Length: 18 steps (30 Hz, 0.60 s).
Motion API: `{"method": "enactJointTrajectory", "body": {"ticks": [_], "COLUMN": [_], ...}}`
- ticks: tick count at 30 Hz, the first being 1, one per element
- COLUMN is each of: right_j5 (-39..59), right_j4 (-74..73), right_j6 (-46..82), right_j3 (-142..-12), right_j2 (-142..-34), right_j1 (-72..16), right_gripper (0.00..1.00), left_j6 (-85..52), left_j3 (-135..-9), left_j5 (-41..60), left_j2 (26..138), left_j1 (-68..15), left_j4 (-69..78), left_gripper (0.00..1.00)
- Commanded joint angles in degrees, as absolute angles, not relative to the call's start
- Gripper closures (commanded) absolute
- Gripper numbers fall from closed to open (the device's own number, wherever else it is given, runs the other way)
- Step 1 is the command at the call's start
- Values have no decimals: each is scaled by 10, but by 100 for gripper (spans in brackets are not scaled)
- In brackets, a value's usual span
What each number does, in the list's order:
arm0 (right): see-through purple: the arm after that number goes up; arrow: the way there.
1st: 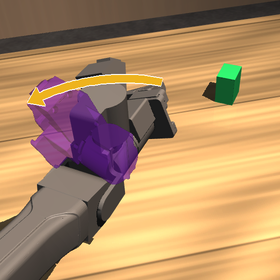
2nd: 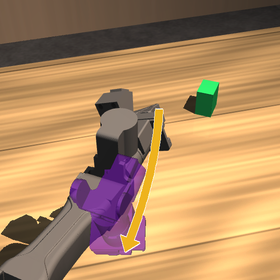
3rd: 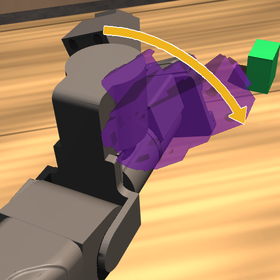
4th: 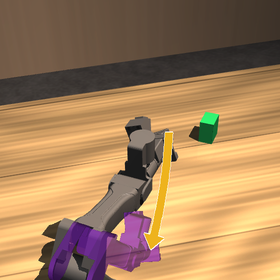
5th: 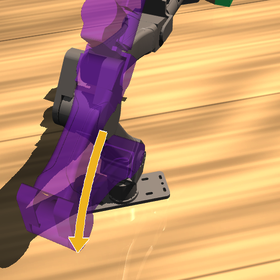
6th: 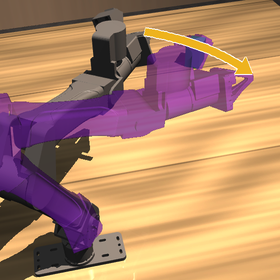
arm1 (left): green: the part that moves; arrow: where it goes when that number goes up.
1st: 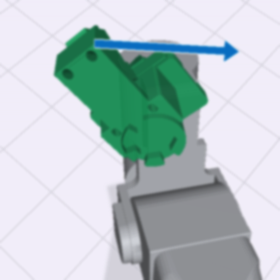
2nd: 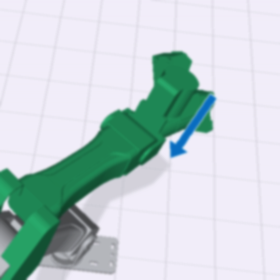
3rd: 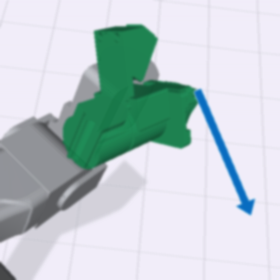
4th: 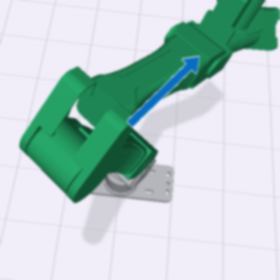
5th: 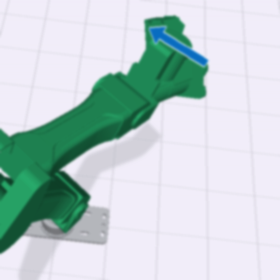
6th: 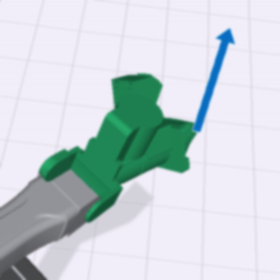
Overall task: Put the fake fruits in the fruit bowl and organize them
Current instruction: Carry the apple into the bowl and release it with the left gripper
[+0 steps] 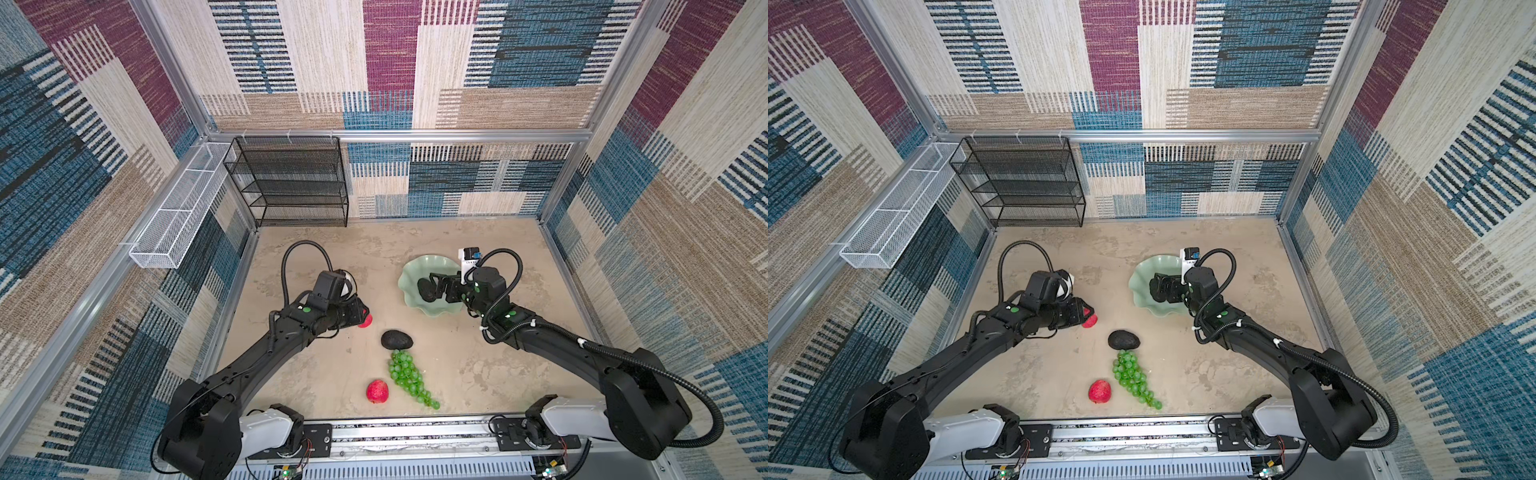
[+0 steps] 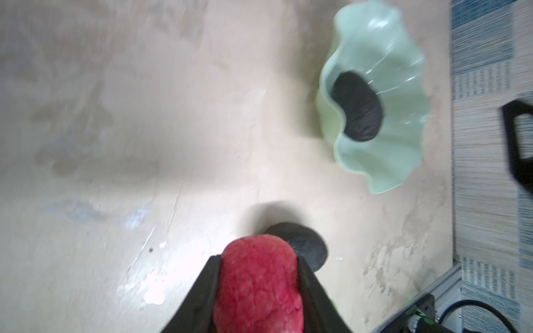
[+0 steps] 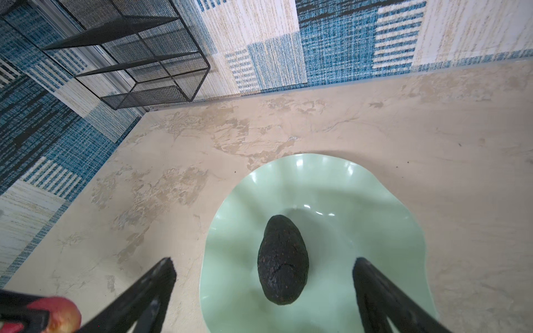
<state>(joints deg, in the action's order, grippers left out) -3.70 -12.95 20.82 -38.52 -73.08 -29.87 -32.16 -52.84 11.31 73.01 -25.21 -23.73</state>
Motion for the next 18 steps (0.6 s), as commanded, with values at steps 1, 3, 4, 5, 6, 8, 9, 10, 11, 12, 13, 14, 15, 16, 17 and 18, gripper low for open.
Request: {"method": "enactJointTrajectory", "body": {"ticks": [1,3,4,5,6,8,9,10,11,12,13,14,15,16,17,18], "right_j5": [-52,-51,-50,-49,-50,-54,-56,-59,-60,-59,-60,-63,-66,-70,-73,-76], "right_j4": [-147,-147,-149,-148,-147,-138,-131,-120,-107,-95,-79,-59,-44,-28,-15,-5], "right_j6": [234,246,252,258,262,278,286,296,304,310,317,324,329,334,338,339], "right_j3": [-360,-333,-315,-296,-280,-239,-221,-203,-187,-173,-161,-151,-145,-139,-135,-133], "right_j2": [-693,-656,-634,-609,-588,-530,-503,-472,-443,-420,-396,-372,-354,-333,-316,-302], "right_j1": [-297,-296,-296,-295,-295,-295,-296,-296,-295,-295,-296,-295,-295,-295,-295,-295], "right_gripper": [2,3,3,2,1,0,0,0,0,1,1,1,1,1,1,1], "left_j6": [-244,-226,-218,-211,-204,-193,-187,-181,-176,-171,-167,-166,-166,-168,-170,-172], "left_j3": [-612,-673,-706,-739,-768,-832,-859,-891,-922,-950,-979,-1005,-1027,-1051,-1076,-1100], "left_j5": [88,91,90,88,87,80,77,69,61,54,51,48,45,43,41,37], "left_j2": [784,834,861,887,911,962,986,1014,1041,1065,1090,1115,1133,1158,1183,1203], "left_j1": [-259,-268,-276,-285,-294,-317,-327,-338,-349,-356,-364,-371,-376,-380,-387,-391], "left_j4": [-282,-293,-297,-303,-307,-315,-319,-324,-330,-338,-344,-345,-347,-348,-351,-355], "left_gripper": [60,60,59,59,59,59,59,59,59,59,59,59,59,58,58,58]}}
